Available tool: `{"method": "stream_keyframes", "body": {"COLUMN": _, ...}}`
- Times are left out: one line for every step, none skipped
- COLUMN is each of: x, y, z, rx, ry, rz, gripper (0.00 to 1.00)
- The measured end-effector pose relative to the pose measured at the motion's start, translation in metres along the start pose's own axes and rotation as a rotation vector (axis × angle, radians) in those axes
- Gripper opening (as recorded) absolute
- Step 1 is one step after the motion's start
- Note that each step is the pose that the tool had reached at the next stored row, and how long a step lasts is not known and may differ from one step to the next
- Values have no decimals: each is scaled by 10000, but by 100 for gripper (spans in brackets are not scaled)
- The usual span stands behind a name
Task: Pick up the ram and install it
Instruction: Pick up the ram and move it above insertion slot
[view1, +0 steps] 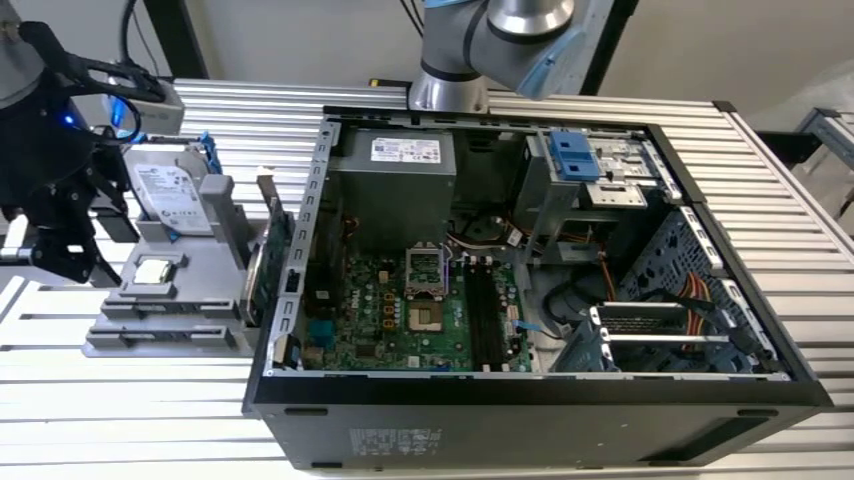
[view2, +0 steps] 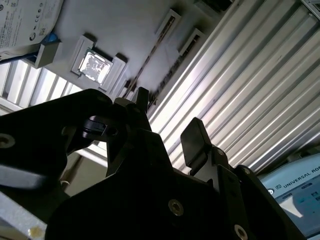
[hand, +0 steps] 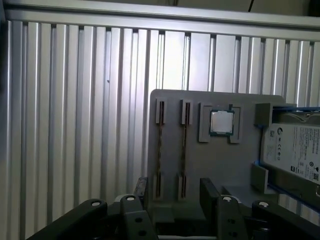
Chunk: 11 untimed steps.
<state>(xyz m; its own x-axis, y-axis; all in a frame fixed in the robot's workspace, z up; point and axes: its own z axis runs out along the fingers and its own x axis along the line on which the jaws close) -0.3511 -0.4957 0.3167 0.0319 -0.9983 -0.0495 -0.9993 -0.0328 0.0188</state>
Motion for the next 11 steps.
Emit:
{"method": "stream_keyframes", "body": {"x": 1, "y": 0, "z": 12, "rx": 0, "ry": 0, "rz": 0, "gripper": 100}}
{"method": "stream_keyframes", "body": {"x": 1, "y": 0, "z": 23, "rx": 0, "ry": 0, "rz": 0, "gripper": 100}}
{"method": "stream_keyframes", "body": {"x": 2, "y": 0, "z": 37, "rx": 1, "ry": 0, "rz": 1, "gripper": 100}}
{"method": "stream_keyframes", "body": {"x": 2, "y": -1, "z": 50, "rx": 1, "ry": 0, "rz": 0, "gripper": 100}}
{"method": "stream_keyframes", "body": {"x": 3, "y": -1, "z": 64, "rx": 2, "ry": 0, "rz": 1, "gripper": 100}}
{"method": "stream_keyframes", "body": {"x": 4, "y": -1, "z": 76, "rx": 2, "ry": 1, "rz": 1, "gripper": 100}}
{"method": "stream_keyframes", "body": {"x": 4, "y": -2, "z": 88, "rx": 2, "ry": 0, "rz": 2, "gripper": 100}}
{"method": "stream_keyframes", "body": {"x": 5, "y": -2, "z": 101, "rx": 2, "ry": 0, "rz": 2, "gripper": 100}}
{"method": "stream_keyframes", "body": {"x": 6, "y": -2, "z": 113, "rx": 2, "ry": 0, "rz": 2, "gripper": 100}}
{"method": "stream_keyframes", "body": {"x": 6, "y": -2, "z": 125, "rx": 2, "ry": 0, "rz": 2, "gripper": 100}}
{"method": "stream_keyframes", "body": {"x": 7, "y": -3, "z": 137, "rx": 2, "ry": 0, "rz": 2, "gripper": 100}}
